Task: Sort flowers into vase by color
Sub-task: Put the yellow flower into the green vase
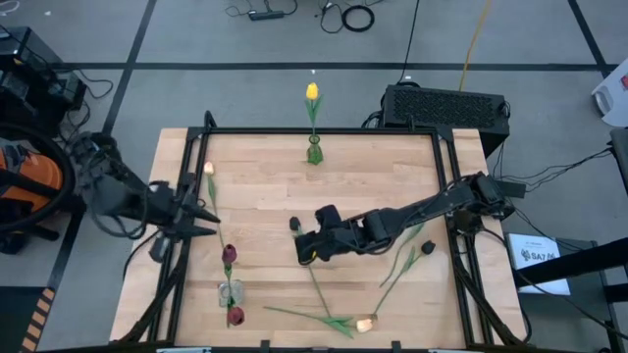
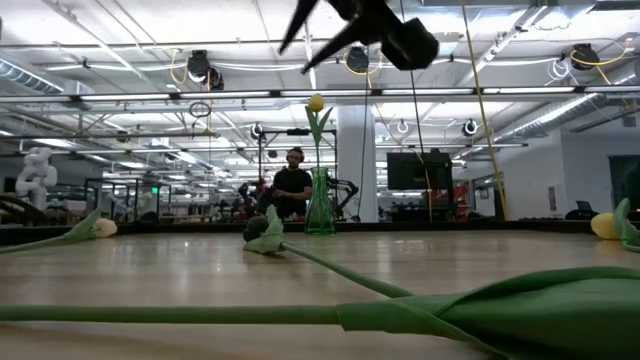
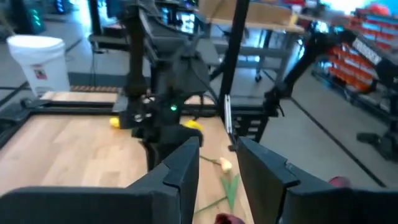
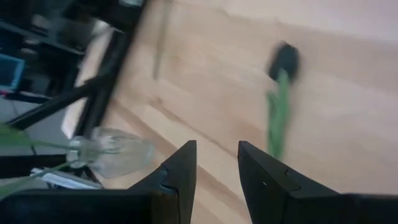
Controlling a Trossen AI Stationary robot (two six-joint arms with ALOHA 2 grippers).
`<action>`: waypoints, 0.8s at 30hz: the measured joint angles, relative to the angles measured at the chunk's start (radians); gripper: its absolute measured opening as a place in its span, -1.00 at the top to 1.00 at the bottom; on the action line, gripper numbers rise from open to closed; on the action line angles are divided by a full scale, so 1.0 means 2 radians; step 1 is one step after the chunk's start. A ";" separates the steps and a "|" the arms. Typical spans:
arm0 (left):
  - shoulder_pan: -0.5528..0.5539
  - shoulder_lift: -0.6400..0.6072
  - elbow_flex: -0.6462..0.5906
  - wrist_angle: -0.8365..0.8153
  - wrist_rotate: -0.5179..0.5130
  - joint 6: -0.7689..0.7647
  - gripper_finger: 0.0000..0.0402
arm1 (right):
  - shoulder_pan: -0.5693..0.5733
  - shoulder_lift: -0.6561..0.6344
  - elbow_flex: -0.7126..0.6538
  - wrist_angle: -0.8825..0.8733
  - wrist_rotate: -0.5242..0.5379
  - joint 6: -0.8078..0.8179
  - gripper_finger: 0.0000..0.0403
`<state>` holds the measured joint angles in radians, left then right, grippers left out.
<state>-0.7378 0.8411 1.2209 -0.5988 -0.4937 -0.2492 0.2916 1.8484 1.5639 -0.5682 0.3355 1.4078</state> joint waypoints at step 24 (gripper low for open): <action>0.392 0.046 -0.001 -0.005 0.378 0.094 0.42 | 0.173 0.000 0.000 -0.217 -0.081 0.473 0.46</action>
<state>0.0460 0.9334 1.2198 -0.6092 0.2614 -0.0620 0.6368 1.8484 1.5639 -1.0017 0.1734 2.3542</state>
